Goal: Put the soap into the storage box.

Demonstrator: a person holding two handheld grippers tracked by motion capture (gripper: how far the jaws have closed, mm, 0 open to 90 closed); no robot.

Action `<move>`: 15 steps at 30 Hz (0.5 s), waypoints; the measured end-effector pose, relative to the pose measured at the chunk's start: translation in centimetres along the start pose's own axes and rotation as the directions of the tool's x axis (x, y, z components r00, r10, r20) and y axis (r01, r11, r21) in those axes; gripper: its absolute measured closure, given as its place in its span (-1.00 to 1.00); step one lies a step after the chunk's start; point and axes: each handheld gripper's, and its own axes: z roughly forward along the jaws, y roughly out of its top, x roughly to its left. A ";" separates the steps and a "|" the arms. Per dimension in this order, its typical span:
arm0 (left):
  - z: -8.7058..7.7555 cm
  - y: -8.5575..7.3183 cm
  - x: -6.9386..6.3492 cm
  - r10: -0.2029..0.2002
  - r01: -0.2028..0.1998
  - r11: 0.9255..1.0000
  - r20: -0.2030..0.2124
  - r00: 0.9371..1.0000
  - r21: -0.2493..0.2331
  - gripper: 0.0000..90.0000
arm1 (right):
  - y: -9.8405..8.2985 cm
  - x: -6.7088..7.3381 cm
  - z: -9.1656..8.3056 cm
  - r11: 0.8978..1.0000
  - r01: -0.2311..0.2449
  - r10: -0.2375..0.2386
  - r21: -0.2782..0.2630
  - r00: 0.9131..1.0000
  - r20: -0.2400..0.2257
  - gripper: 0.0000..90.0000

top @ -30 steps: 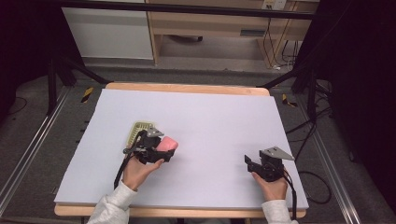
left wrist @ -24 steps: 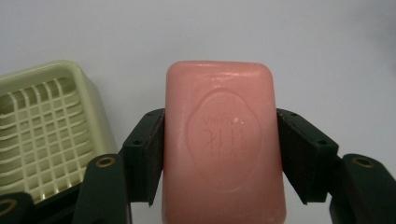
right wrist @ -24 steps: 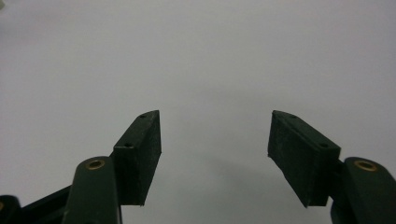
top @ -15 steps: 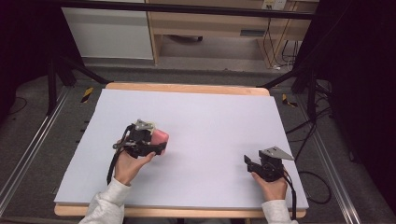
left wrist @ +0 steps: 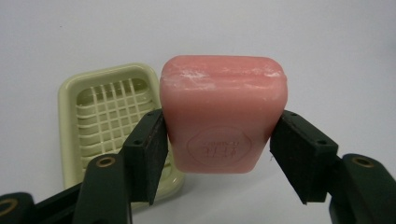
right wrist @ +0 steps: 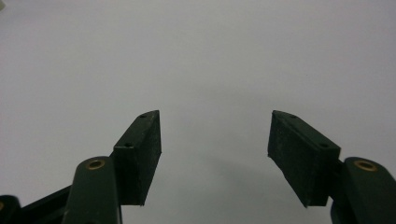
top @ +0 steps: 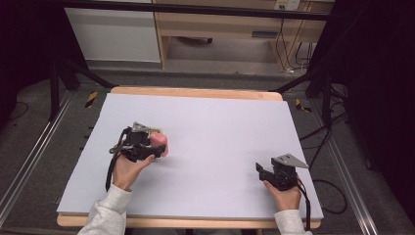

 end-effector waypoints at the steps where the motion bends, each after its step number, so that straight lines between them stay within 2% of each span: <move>1: -0.1 0.1 0.2 -0.006 0.006 1.000 -0.002 1.000 -0.003 -0.18 | 0.0 0.0 0.0 1.000 -0.002 0.002 0.002 1.000 -0.001 -0.22; 12: -1.0 0.3 2.4 -0.055 0.054 0.998 -0.049 0.997 -0.020 -0.18 | 0.0 0.1 0.0 1.000 0.003 -0.003 0.001 1.000 0.001 -0.22; 15: -0.8 0.0 3.3 -0.060 0.060 0.998 -0.075 0.995 -0.003 -0.18 | 0.0 0.1 0.0 1.000 -0.001 0.001 0.001 1.000 0.000 -0.22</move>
